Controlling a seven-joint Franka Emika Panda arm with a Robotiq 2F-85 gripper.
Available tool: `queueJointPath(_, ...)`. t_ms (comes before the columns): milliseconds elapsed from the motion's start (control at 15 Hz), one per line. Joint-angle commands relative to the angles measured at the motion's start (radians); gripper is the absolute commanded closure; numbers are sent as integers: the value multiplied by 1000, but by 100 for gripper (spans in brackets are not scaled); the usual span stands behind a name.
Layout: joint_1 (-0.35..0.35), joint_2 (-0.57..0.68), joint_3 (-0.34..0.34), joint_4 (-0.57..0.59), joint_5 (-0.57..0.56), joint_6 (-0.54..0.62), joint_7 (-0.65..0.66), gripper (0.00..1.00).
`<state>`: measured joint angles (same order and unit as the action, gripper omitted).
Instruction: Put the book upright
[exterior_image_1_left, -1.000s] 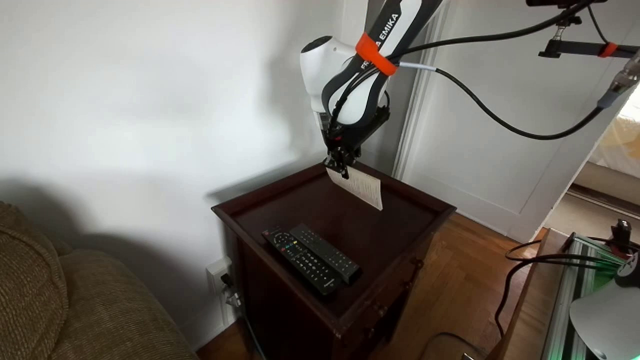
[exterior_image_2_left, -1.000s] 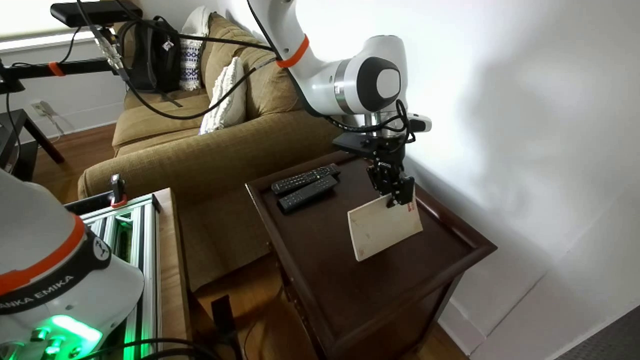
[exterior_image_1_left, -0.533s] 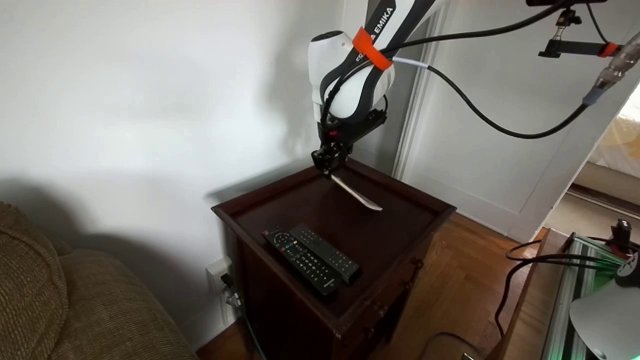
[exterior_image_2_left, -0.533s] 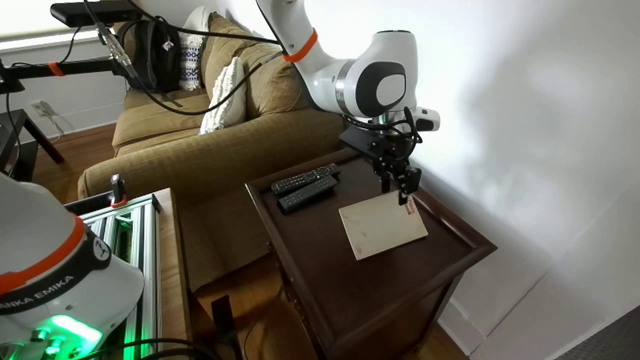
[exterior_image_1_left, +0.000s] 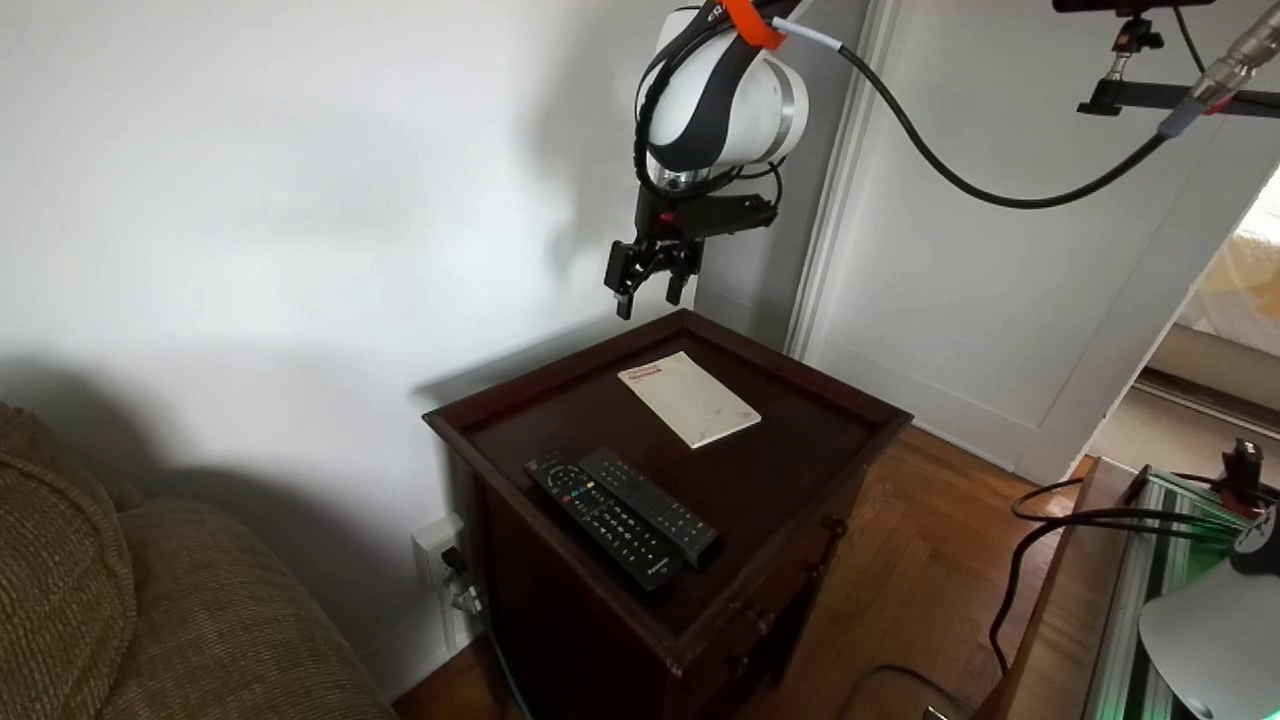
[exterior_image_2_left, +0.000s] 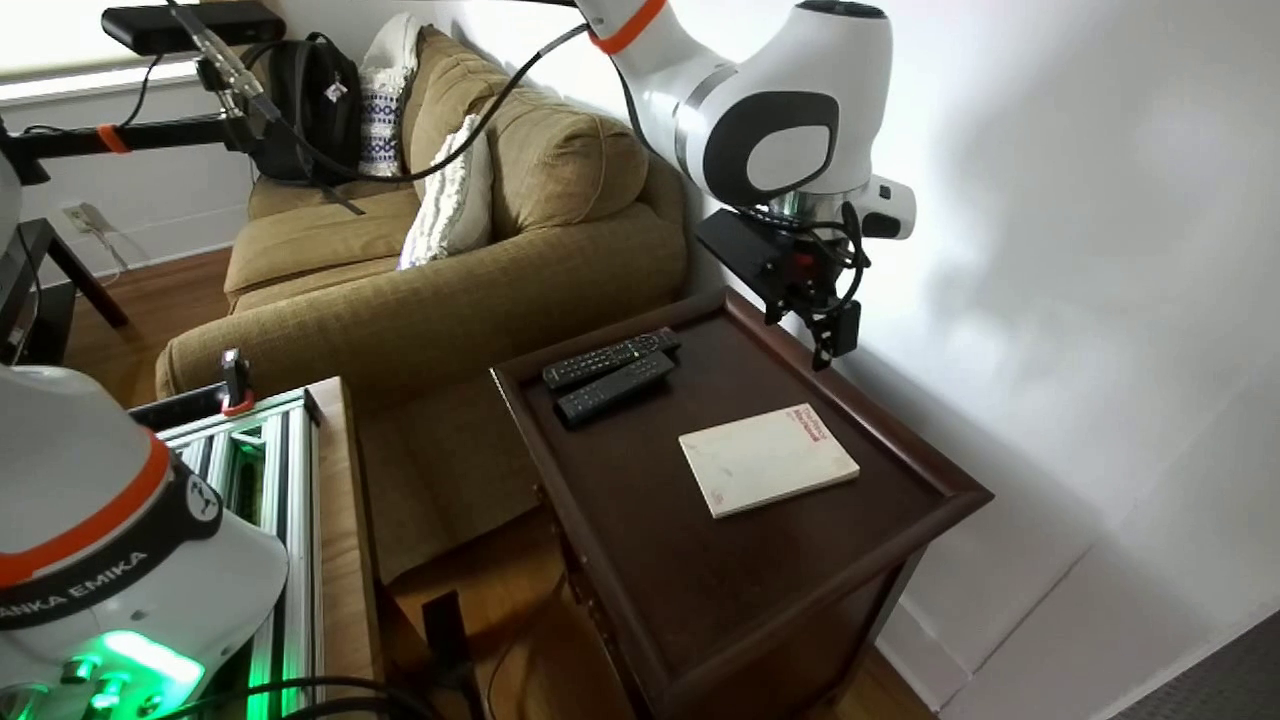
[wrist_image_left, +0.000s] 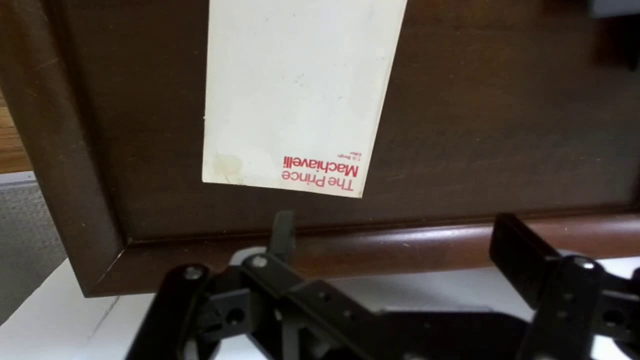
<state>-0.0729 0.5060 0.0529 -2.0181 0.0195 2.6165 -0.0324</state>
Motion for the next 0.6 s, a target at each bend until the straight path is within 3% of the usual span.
queueJointPath(0,-61,-78,40,-60,122,-48,-71,0)
queueJointPath(200,-65,-120,22,-77,161,-96,-65,0)
queueJointPath(533,-34,-183,-32,-115,123,-129,-3,0)
